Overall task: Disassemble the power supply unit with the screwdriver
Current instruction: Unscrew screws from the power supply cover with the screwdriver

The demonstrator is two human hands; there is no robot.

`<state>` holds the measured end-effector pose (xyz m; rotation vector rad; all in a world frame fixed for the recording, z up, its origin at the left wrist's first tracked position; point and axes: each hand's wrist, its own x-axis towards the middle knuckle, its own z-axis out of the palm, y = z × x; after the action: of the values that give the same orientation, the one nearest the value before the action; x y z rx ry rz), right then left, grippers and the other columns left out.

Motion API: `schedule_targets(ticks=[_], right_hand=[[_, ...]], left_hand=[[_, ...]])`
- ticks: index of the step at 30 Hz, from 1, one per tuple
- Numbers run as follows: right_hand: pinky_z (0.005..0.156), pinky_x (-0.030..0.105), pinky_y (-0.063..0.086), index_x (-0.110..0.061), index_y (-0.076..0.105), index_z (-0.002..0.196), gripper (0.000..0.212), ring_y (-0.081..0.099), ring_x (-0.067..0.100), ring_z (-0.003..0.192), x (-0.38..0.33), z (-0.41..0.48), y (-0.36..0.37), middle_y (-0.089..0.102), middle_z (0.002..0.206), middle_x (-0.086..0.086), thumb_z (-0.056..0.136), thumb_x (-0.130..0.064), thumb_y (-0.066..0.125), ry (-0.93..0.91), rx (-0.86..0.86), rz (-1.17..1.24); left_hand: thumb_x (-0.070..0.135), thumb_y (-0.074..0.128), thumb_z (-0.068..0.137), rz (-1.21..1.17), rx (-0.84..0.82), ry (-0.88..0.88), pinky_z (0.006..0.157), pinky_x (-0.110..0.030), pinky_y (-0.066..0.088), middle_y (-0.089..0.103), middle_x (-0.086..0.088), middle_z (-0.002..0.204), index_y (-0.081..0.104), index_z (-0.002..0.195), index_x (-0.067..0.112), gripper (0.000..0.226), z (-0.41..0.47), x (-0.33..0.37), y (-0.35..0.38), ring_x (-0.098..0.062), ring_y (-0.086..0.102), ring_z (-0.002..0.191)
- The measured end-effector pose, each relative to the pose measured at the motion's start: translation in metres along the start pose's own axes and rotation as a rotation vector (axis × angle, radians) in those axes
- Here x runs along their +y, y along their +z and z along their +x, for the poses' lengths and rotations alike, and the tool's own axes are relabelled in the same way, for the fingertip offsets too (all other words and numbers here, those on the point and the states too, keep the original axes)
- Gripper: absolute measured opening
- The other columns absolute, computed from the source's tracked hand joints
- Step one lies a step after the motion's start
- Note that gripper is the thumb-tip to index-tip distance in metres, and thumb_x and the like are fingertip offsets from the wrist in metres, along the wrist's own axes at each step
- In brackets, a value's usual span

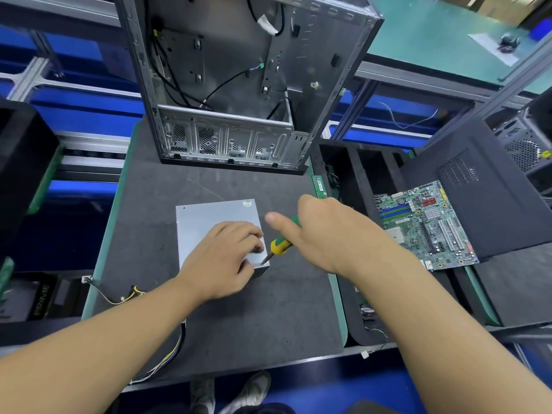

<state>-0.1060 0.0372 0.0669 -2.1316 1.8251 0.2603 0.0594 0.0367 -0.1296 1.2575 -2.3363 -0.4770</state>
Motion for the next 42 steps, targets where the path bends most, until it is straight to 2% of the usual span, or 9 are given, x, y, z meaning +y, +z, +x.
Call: schedule_targets(ticks=[11, 16, 20, 26, 31, 35, 36, 38, 42], right_hand=[[0.073, 0.035, 0.046, -0.032, 0.049, 0.097, 0.026, 0.052, 0.019, 0.084, 0.006, 0.001, -0.021, 0.046, 0.094, -0.007, 0.087, -0.008, 0.054, -0.19, -0.349, -0.072], [0.056, 0.034, 0.038, -0.019, 0.038, 0.098, 0.03, 0.051, 0.016, 0.062, 0.001, 0.008, -0.018, 0.054, 0.08, 0.001, 0.098, -0.049, 0.04, -0.067, -0.257, 0.006], [0.051, 0.036, 0.032, -0.014, 0.03, 0.098, 0.018, 0.049, 0.021, 0.059, -0.004, 0.017, -0.015, 0.052, 0.076, 0.006, 0.104, -0.029, 0.037, -0.143, -0.189, 0.015], [0.078, 0.04, 0.046, -0.02, 0.039, 0.11, 0.025, 0.051, 0.02, 0.079, -0.007, 0.013, -0.019, 0.04, 0.109, 0.0, 0.096, -0.03, 0.057, -0.303, -0.285, 0.059], [0.063, 0.037, 0.038, -0.02, 0.035, 0.104, 0.027, 0.048, 0.019, 0.072, -0.011, 0.013, -0.015, 0.045, 0.095, 0.001, 0.099, -0.044, 0.047, -0.248, -0.278, -0.036], [0.062, 0.037, 0.043, -0.053, 0.029, 0.082, 0.021, 0.048, 0.023, 0.068, -0.004, 0.011, -0.018, 0.04, 0.076, -0.001, 0.103, -0.053, 0.027, -0.232, -0.213, -0.265], [0.062, 0.037, 0.043, -0.035, 0.028, 0.114, 0.018, 0.047, 0.023, 0.068, -0.001, 0.012, -0.018, 0.041, 0.075, 0.0, 0.104, -0.05, 0.028, -0.235, -0.189, -0.268], [0.057, 0.035, 0.036, -0.025, 0.031, 0.085, 0.028, 0.048, 0.019, 0.067, 0.006, 0.013, -0.018, 0.05, 0.078, 0.002, 0.102, -0.047, 0.035, -0.227, -0.21, -0.151], [0.075, 0.039, 0.043, -0.033, 0.042, 0.098, 0.014, 0.045, 0.011, 0.075, 0.015, 0.014, -0.022, 0.04, 0.1, -0.006, 0.096, -0.025, 0.053, -0.32, -0.319, -0.093]], left_hand=[[0.009, 0.052, 0.081, 0.177, 0.052, -0.317, 0.106, -0.044, 0.027, 0.049, 0.006, 0.138, 0.058, 0.111, 0.025, 0.035, 0.01, 0.004, 0.0, -0.017, 0.046, 0.127], [0.026, 0.038, 0.082, 0.339, 0.003, -0.221, 0.086, -0.038, 0.032, 0.055, 0.005, 0.131, 0.059, 0.11, 0.027, 0.035, 0.012, -0.005, -0.006, -0.02, 0.052, 0.115], [0.027, 0.04, 0.082, 0.362, 0.0, -0.192, 0.093, -0.043, 0.035, 0.052, -0.002, 0.134, 0.057, 0.111, 0.021, 0.034, 0.014, -0.005, -0.005, -0.025, 0.049, 0.124], [0.035, 0.039, 0.088, 0.41, -0.04, -0.3, 0.107, -0.055, 0.029, 0.044, -0.005, 0.148, 0.054, 0.125, 0.02, 0.042, 0.013, 0.0, -0.006, -0.031, 0.032, 0.144], [0.036, 0.043, 0.09, 0.435, -0.064, -0.311, 0.111, -0.053, 0.025, 0.04, -0.001, 0.153, 0.052, 0.131, 0.021, 0.045, 0.013, -0.003, -0.005, -0.028, 0.029, 0.146], [0.035, 0.035, 0.089, 0.429, -0.058, -0.313, 0.113, -0.052, 0.025, 0.04, 0.001, 0.153, 0.05, 0.132, 0.022, 0.048, 0.013, -0.005, -0.004, -0.026, 0.028, 0.146], [0.034, 0.036, 0.089, 0.428, -0.048, -0.31, 0.112, -0.052, 0.026, 0.042, 0.001, 0.152, 0.052, 0.13, 0.022, 0.046, 0.012, -0.005, -0.005, -0.026, 0.03, 0.145], [0.035, 0.035, 0.089, 0.431, -0.037, -0.303, 0.111, -0.051, 0.027, 0.043, 0.001, 0.151, 0.054, 0.126, 0.024, 0.044, 0.012, -0.004, -0.005, -0.026, 0.032, 0.144], [0.037, 0.029, 0.088, 0.425, -0.032, -0.308, 0.112, -0.049, 0.025, 0.041, 0.003, 0.152, 0.053, 0.125, 0.027, 0.046, 0.012, -0.002, -0.006, -0.025, 0.03, 0.145]])
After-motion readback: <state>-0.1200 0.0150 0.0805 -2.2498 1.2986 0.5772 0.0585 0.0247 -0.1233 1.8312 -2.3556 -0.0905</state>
